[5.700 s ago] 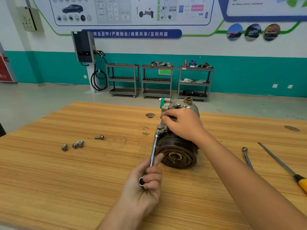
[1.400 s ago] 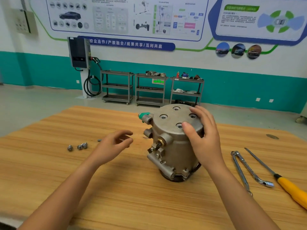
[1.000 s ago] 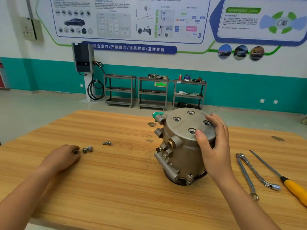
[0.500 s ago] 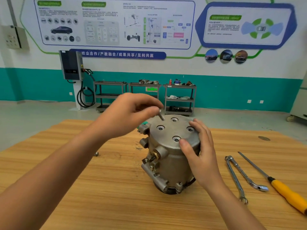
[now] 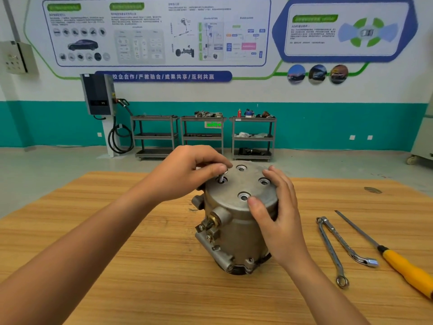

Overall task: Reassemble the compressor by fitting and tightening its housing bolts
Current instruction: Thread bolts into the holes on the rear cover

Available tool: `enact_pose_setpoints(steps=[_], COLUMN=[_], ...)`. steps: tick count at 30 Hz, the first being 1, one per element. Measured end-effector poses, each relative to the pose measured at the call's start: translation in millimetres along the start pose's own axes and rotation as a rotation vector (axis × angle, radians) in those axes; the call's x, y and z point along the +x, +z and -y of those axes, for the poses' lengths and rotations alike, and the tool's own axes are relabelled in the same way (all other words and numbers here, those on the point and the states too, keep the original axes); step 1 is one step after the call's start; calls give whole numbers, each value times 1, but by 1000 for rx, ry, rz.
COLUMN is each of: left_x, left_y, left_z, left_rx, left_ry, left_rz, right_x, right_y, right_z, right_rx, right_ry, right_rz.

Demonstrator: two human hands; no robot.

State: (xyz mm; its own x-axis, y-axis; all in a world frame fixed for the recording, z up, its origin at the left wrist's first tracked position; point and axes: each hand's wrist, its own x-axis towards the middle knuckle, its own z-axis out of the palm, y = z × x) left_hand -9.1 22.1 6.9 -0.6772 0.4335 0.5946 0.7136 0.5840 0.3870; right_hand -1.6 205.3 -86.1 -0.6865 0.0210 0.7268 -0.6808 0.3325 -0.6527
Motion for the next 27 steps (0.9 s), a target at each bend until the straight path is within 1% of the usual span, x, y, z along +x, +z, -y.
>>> enact_pose_setpoints(steps=[4,7,13,14,16,17,18,19,21,22,24,25,27], left_x=[-2,-6,-15,-19,-32,-43,-56,-71,-105,-121,-144,-150,-153], left_y=[10,12,9,4,-12,-19,-25,-29,-27,-22,-12,-10,-12], left_z=[3,11,22,29,56,76,99,125,173,190,211,217,225], left_rx=[-101,-150,-172,-206,-317,-278,-149,15,270,356,507,570,613], left_ry=[-17,-56,-64,-98,-231,-310,-421,-568,-834,-927,-1017,-1027,-1028], left_rz=[-38,-24,-15,-81,-346,-479,-536,-496,-259,-137,28,54,24], right_x=[-1,-1,0,0,1,0,0,0,0,0,0,0,0], right_y=[1,2,3,4,5,6,6,6,5,5,6,6,7], right_z=[1,1,3,3,3,3,3,3,2,2,2,2,2], right_rx=[3,0,-24,-23,-16,-15,-16,-18,-19,-20,-23,-25,-28], right_ry=[5,12,-11,-15,-22,-26,-30,-33,-34,-34,-31,-32,-36], right_rz=[4,5,36,36,30,28,27,27,26,24,21,20,18])
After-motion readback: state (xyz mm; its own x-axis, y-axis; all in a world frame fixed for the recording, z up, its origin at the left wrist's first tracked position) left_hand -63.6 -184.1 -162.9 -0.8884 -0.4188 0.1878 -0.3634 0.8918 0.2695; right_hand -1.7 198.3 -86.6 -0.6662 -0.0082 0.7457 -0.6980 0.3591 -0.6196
